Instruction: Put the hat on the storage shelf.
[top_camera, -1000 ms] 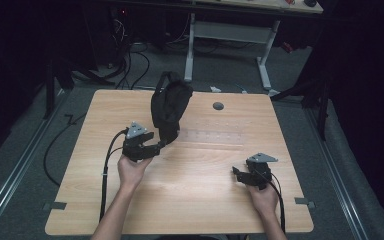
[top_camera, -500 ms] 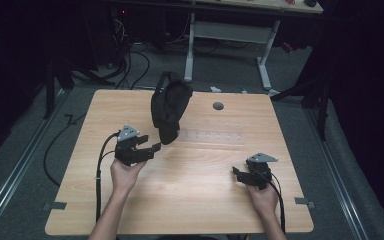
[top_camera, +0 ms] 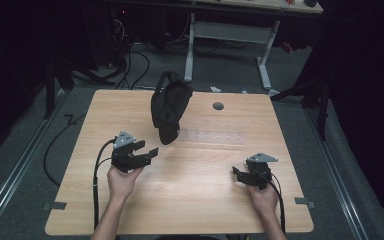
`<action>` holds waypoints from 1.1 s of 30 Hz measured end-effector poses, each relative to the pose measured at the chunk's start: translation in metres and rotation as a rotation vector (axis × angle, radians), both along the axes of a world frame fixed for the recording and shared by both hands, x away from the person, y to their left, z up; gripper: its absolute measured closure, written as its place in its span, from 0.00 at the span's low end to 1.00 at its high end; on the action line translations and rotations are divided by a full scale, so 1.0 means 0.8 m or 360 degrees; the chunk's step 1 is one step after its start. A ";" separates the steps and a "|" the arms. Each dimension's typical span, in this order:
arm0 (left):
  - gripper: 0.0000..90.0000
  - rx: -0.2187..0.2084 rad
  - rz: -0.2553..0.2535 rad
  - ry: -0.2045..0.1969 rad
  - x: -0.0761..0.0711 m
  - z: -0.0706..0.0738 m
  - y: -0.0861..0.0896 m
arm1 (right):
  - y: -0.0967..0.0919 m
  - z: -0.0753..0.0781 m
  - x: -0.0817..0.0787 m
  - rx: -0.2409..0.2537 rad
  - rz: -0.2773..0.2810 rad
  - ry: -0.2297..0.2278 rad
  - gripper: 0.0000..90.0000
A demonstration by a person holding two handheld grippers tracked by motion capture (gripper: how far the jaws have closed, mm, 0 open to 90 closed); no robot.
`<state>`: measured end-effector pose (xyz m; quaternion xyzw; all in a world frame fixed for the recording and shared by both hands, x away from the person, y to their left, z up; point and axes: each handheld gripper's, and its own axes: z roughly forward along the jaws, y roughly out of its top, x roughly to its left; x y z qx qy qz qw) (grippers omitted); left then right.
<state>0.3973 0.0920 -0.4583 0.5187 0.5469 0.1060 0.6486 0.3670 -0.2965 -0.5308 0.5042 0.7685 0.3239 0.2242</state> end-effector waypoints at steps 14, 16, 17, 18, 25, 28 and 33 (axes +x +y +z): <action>0.40 -0.0125 -0.0021 0.0078 -0.018 -0.001 0.008 | 0.000 0.000 0.000 -0.0001 -0.0001 0.0000 0.39; 0.40 -0.0152 -0.0010 0.0077 -0.021 -0.002 0.009 | 0.000 0.000 0.000 0.0000 -0.0002 0.0000 0.39; 0.40 -0.0155 -0.0006 0.0076 -0.022 -0.003 0.009 | 0.000 0.000 0.000 -0.0004 0.0002 -0.0003 0.39; 0.40 -0.0164 0.0000 0.0077 -0.024 -0.004 0.010 | 0.000 0.000 0.000 -0.0005 0.0002 -0.0004 0.39; 0.40 -0.0187 0.0033 0.0108 -0.035 -0.018 0.012 | 0.000 0.000 0.000 0.0000 -0.0001 0.0000 0.39; 0.40 -0.0166 0.0056 0.0115 -0.038 -0.027 0.014 | 0.000 0.000 0.000 -0.0001 0.0000 -0.0001 0.39; 0.40 -0.0111 0.0109 0.0150 -0.039 -0.043 0.019 | 0.000 0.000 0.000 0.0000 -0.0001 0.0000 0.39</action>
